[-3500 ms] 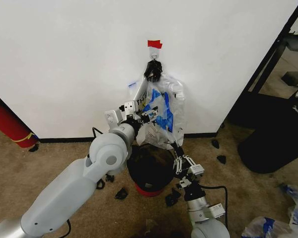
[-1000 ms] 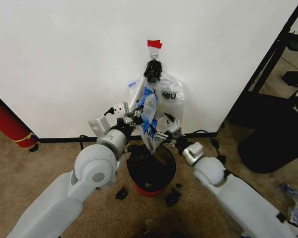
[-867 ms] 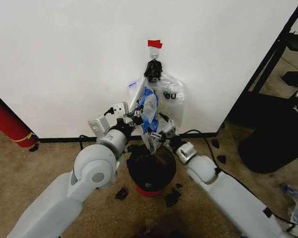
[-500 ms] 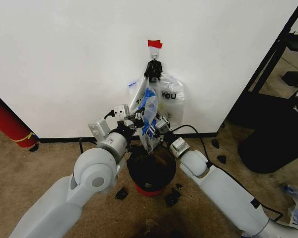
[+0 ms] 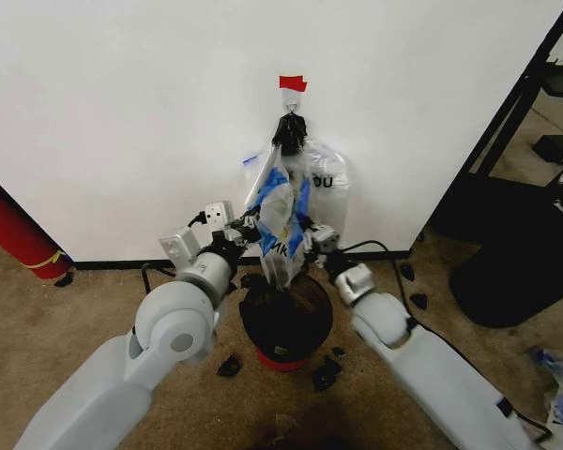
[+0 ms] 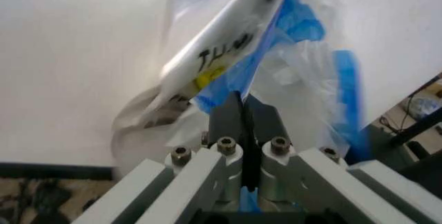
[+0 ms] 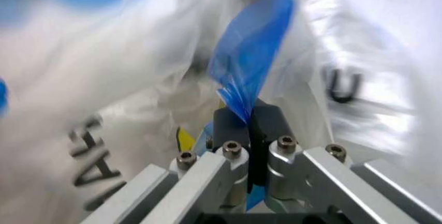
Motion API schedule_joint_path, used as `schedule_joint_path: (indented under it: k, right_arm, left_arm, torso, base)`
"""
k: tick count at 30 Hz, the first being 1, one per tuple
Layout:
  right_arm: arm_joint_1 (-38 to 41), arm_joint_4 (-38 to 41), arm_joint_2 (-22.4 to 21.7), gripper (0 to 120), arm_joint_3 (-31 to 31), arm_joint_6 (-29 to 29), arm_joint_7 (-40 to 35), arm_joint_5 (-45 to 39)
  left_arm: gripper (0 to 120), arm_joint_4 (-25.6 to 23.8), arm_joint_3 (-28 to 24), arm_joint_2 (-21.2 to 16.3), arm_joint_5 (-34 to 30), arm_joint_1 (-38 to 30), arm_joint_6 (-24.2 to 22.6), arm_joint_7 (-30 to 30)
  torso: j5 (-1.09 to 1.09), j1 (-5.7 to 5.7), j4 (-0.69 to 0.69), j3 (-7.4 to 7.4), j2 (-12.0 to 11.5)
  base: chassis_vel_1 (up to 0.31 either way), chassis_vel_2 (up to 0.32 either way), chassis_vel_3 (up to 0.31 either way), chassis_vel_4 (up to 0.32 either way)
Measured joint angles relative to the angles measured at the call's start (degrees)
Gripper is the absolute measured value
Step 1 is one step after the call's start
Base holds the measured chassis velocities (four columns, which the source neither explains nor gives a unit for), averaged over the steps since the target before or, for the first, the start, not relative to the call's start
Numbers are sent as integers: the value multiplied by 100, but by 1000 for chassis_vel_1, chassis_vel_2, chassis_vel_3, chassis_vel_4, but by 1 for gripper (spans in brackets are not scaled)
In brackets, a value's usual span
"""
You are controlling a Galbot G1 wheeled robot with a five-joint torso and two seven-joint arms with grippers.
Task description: Pick up the garbage bag from the wall and place it over the trash bin.
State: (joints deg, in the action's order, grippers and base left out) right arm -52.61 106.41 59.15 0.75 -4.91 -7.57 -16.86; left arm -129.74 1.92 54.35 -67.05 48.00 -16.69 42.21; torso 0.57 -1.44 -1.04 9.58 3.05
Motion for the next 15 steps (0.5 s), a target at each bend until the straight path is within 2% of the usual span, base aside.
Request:
schedule_joint_path:
  k: [3,5,7,8,10,12,15]
  right_arm:
    - [-656,512,-191,0,-430,-129,-5,-107]
    - [-857,569,-192,0,-511,-210,-18,-68]
    - [-910,555,-168,0,-519,-264,-18,-45]
    - [-977,538,-145,0,-544,-334,-18,-13]
    - [-1200,586,-113,0,-671,-436,-18,36]
    - [-1470,728,-90,0,-860,-476,-15,48]
    - [-1816,895,-83,0,-1104,-525,25,78]
  left_arm:
    - [0,-109,161,-71,98,357,22,-45]
    - [0,-288,337,-143,266,743,63,-97]
    - [0,-393,405,-181,391,969,97,-118]
    - [0,-469,431,-200,486,1154,114,-123]
    - [0,-594,438,-196,583,1377,126,-122]
    - [0,-693,438,-177,623,1472,128,-116]
    - [0,-788,436,-181,632,1536,128,-111]
  torso:
    - [1,1,-3,-1,0]
    - [1,0,-4,-1,0]
    - [-2,0,-1,-1,1]
    - [-2,1,8,-1,0]
    - [2,1,8,-1,0]
    - [0,0,1,-1,0]
    - [0,1,-2,-1,0]
  base:
    - [0,0,0,0]
    - [0,0,0,0]
    - [0,0,0,0]
    - [0,0,0,0]
    - [0,0,0,0]
    - [0,0,0,0]
    - [0,0,0,0]
